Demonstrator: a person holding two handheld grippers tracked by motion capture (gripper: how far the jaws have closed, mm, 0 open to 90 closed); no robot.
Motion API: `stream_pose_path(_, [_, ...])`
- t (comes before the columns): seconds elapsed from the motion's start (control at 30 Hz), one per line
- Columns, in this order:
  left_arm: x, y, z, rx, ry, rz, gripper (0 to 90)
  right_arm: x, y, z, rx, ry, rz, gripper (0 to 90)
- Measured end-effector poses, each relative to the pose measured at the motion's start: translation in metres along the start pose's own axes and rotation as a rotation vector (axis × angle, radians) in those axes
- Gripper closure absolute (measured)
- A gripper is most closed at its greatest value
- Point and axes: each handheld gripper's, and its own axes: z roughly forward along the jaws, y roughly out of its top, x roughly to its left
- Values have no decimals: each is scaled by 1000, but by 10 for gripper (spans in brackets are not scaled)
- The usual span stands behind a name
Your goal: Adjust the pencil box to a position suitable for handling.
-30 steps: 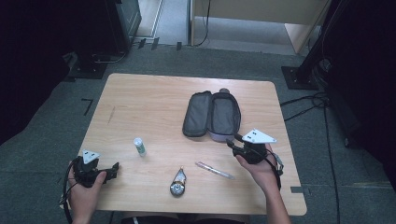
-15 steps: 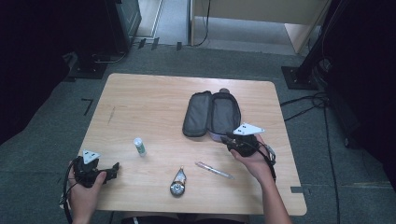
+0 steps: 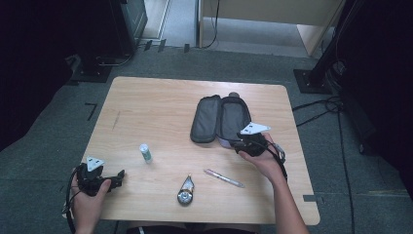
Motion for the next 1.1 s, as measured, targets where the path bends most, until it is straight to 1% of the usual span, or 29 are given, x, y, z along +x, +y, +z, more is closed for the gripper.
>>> stream_pose_path(0.03, [0, 0, 0, 0, 0, 0, 0, -2, 1, 1, 4, 20, -6, 506])
stream_pose_path(0.1, [0, 0, 0, 0, 0, 0, 0, -2, 1, 1, 6, 27, -6, 505])
stream_pose_path(0.13, [0, 0, 0, 0, 0, 0, 0, -3, 1, 2, 18, 38, -8, 509])
stream_pose_path(0.2, [0, 0, 0, 0, 0, 1, 0, -5, 1, 6, 34, 34, -23, 512])
stream_pose_path(0.23, [0, 0, 0, 0, 0, 0, 0, -5, 1, 6, 34, 34, -23, 512])
stream_pose_path(0.27, [0, 0, 0, 0, 0, 1, 0, -6, -1, 9, 65, 33, -31, 539])
stream_pose_path(0.3, [0, 0, 0, 0, 0, 0, 0, -6, -1, 9, 65, 33, -31, 539])
stream_pose_path(0.37, [0, 0, 0, 0, 0, 0, 0, -6, -2, 12, 84, 30, -40, 588])
stream_pose_path(0.4, [0, 0, 0, 0, 0, 1, 0, -6, -2, 12, 96, 26, -55, 610])
stream_pose_path(0.47, [0, 0, 0, 0, 0, 1, 0, -4, -1, 13, 103, 27, -86, 655])
stream_pose_path(0.5, [0, 0, 0, -1, 0, 0, 0, -1, 0, 12, 116, 50, -112, 723])
stream_pose_path(0.53, [0, 0, 0, -1, 0, 0, 0, 1, 1, 12, 124, 63, -120, 748])
stream_pose_path(0.57, [0, 0, 0, -1, 0, 0, 0, 1, 1, 12, 124, 63, -120, 748])
stream_pose_path(0.6, [0, 0, 0, -1, 0, 0, 0, 3, 2, 12, 129, 78, -129, 784])
stream_pose_path(0.63, [0, 0, 0, 0, 0, 0, 0, 6, 3, 13, 144, 93, -130, 850])
stream_pose_path(0.7, [0, 0, 0, 0, 0, 0, 0, 10, 5, 14, 152, 103, -125, 885])
stream_pose_path(0.8, [0, 0, 0, 0, 0, 0, 0, 14, 8, 16, 151, 100, -122, 892])
stream_pose_path(0.87, [0, 0, 0, 0, 0, 0, 0, 18, 11, 18, 153, 98, -108, 894])
stream_pose_path(0.9, [0, 0, 0, 0, 0, 0, 0, 23, 15, 21, 159, 89, -91, 895])
stream_pose_path(0.93, [0, 0, 0, 0, 0, 1, 0, 25, 17, 21, 165, 80, -80, 896])
stream_pose_path(0.97, [0, 0, 0, 0, 0, 1, 0, 25, 17, 21, 165, 80, -80, 896])
stream_pose_path(1.0, [0, 0, 0, 0, 0, 0, 0, 28, 19, 22, 168, 73, -63, 896])
stream_pose_path(1.03, [0, 0, 0, 0, 0, 0, 0, 31, 23, 24, 173, 70, -36, 896])
stream_pose_path(1.07, [0, 0, 0, 0, 0, 1, 0, 36, 29, 26, 160, 61, 7, 896])
stream_pose_path(1.1, [0, 0, 0, 0, 0, 1, 0, 36, 29, 26, 160, 61, 7, 896])
